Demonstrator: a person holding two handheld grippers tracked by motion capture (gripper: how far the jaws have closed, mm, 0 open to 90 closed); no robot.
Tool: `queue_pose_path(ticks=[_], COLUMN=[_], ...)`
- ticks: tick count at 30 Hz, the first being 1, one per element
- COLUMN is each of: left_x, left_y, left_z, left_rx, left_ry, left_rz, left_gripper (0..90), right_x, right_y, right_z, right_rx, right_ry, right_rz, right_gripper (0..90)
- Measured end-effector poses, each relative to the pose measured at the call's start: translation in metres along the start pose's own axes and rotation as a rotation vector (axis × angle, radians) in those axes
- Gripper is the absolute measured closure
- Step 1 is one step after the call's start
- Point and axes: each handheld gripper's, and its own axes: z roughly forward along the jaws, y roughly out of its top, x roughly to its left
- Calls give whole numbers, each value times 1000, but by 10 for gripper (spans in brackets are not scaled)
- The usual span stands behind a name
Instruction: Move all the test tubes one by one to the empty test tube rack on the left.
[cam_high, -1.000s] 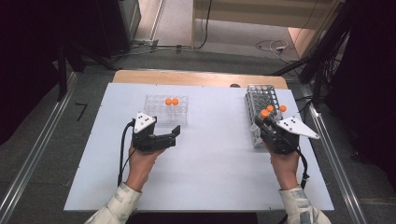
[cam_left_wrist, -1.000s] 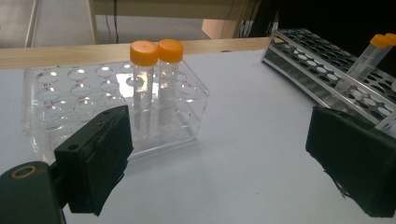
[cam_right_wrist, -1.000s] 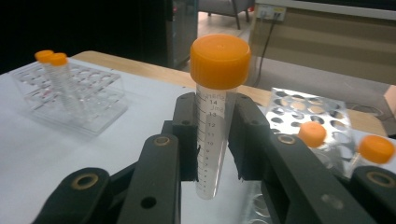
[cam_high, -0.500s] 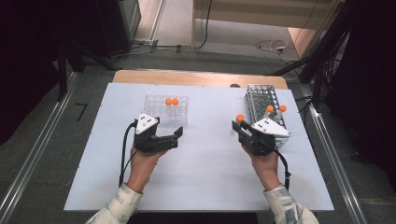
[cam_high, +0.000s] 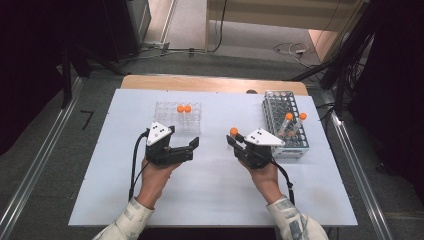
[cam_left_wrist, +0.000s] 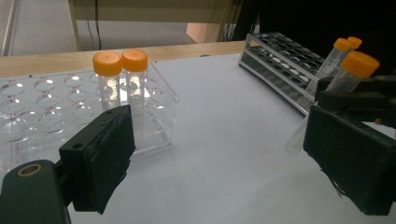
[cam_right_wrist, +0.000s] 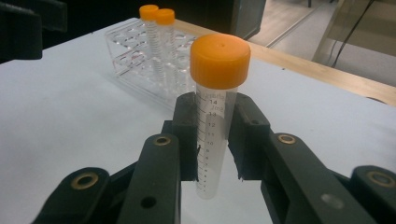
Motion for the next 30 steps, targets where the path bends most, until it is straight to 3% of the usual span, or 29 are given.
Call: queue_pose_path(ticks=[15, 17, 23, 30], left_x=[-17, -19, -24, -23], left_y=[1, 1, -1, -3], left_z=[-1, -1, -3, -3], left_rx=[-3, 2, -7, -9], left_ry=[-66, -83, -74, -73], left_rz=[28, 34, 92, 108], left_gripper=[89, 125, 287, 506], right_x=[44, 48, 62, 68], right_y=[2, 3, 6, 8], right_z=[29, 32, 37, 38], right_rx=[33, 35, 33, 26], right_ry=[97, 109, 152, 175], right_rz=[-53, -57, -66, -72], right_gripper=[717, 717, 717, 717])
